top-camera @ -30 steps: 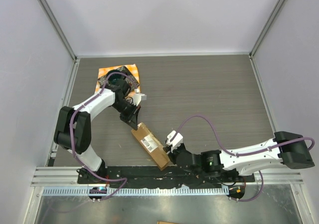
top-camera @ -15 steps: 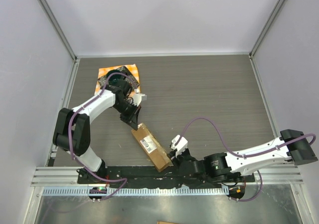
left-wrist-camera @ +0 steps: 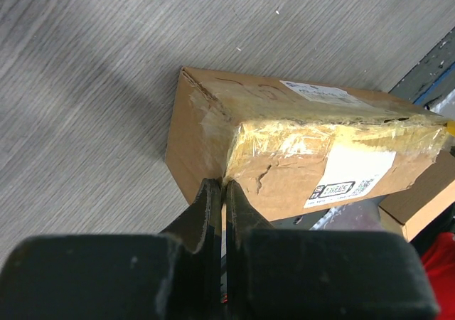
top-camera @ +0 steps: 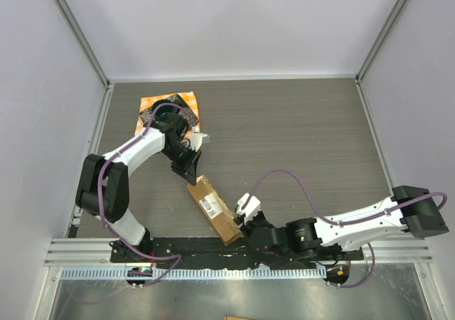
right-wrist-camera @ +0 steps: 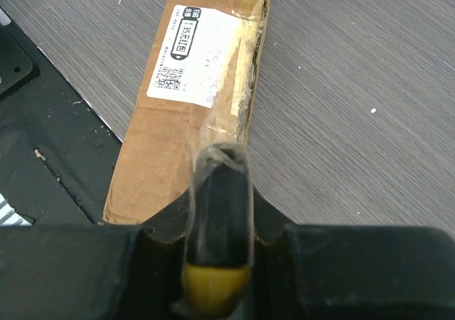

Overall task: Unpack the express box
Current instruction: Cut the express box at the center of the board.

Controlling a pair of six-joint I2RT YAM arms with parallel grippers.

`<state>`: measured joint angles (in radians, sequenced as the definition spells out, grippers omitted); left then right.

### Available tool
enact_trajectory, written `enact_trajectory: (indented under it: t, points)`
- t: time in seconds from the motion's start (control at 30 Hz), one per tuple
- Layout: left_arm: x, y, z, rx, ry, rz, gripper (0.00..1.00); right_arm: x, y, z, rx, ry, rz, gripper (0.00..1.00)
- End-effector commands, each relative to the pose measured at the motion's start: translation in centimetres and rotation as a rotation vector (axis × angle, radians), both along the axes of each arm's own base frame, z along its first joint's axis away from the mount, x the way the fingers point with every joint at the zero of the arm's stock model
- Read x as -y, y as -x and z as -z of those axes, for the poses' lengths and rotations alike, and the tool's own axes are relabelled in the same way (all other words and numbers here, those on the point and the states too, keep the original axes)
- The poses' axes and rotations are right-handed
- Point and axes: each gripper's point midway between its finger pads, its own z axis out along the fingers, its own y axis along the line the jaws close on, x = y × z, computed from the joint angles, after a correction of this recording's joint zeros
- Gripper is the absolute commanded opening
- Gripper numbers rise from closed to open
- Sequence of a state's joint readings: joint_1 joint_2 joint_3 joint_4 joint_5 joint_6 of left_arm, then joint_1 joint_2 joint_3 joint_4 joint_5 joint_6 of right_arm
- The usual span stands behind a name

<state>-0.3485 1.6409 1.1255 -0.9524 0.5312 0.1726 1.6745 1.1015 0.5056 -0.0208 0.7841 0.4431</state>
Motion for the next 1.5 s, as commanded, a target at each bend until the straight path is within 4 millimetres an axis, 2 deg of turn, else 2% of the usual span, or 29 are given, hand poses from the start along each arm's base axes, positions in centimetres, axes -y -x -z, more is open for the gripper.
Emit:
enact_trajectory:
  t: [0.0, 0.17, 0.23, 0.5, 0.6, 0.7, 0.83, 0.93, 0.97, 1.0, 1.03, 1.07, 1.17, 1.3, 1.47]
  points:
    - [-2.2, -2.9, 2.3, 0.121, -0.138, 0.025, 0.00, -1.6, 0.3, -1.4, -0.021, -0.068, -0.033, 0.01]
    - [-2.4, -3.2, 2.5, 0.131, -0.153, 0.024, 0.00, 0.5, 1.2, -0.1, -0.104, -0.063, -0.028, 0.01]
    - [-2.5, -3.3, 2.6, 0.134, -0.160, 0.024, 0.00, 1.2, 1.4, -0.3, -0.117, -0.074, -0.025, 0.01]
    - [-2.7, -3.7, 2.6, 0.141, -0.174, 0.027, 0.00, 1.7, 2.6, 0.5, -0.145, -0.057, -0.042, 0.01]
    - [-2.4, -3.7, 2.2, 0.140, -0.158, 0.024, 0.00, 1.6, 2.3, 0.2, -0.122, -0.057, -0.037, 0.01]
    - [-1.6, -3.5, 1.7, 0.136, -0.129, 0.028, 0.00, 0.9, 1.0, -2.0, -0.044, -0.103, 0.004, 0.01]
    - [-0.6, -3.2, 1.2, 0.134, -0.104, 0.052, 0.00, -0.8, -1.8, -6.5, 0.148, -0.171, 0.044, 0.01]
    - [-0.2, -3.0, 0.8, 0.129, -0.084, 0.064, 0.00, -2.6, -3.4, -7.5, 0.167, -0.216, 0.025, 0.01]
    - [-0.1, -3.0, 0.7, 0.129, -0.077, 0.067, 0.00, -2.5, -5.1, -7.4, 0.181, -0.209, 0.045, 0.01]
    - [0.1, -2.8, 0.6, 0.129, -0.068, 0.072, 0.00, -3.3, -5.2, -6.5, 0.173, -0.198, 0.009, 0.01]
    - [0.2, -2.7, 0.5, 0.127, -0.058, 0.077, 0.00, -3.9, -5.7, -7.2, 0.183, -0.241, 0.009, 0.01]
    - [0.3, -2.6, 0.4, 0.127, -0.047, 0.082, 0.00, -4.0, -6.7, -6.9, 0.197, -0.229, 0.019, 0.01]
    - [0.5, -2.3, 0.3, 0.121, -0.030, 0.088, 0.00, -5.7, -7.5, -6.1, 0.198, -0.215, -0.012, 0.01]
    - [0.7, -2.0, 0.4, 0.109, -0.016, 0.099, 0.00, -6.5, -9.5, -6.1, 0.223, -0.225, -0.007, 0.01]
    - [0.8, -1.9, 0.5, 0.101, -0.008, 0.104, 0.00, -7.8, -10.9, -5.8, 0.222, -0.238, -0.040, 0.01]
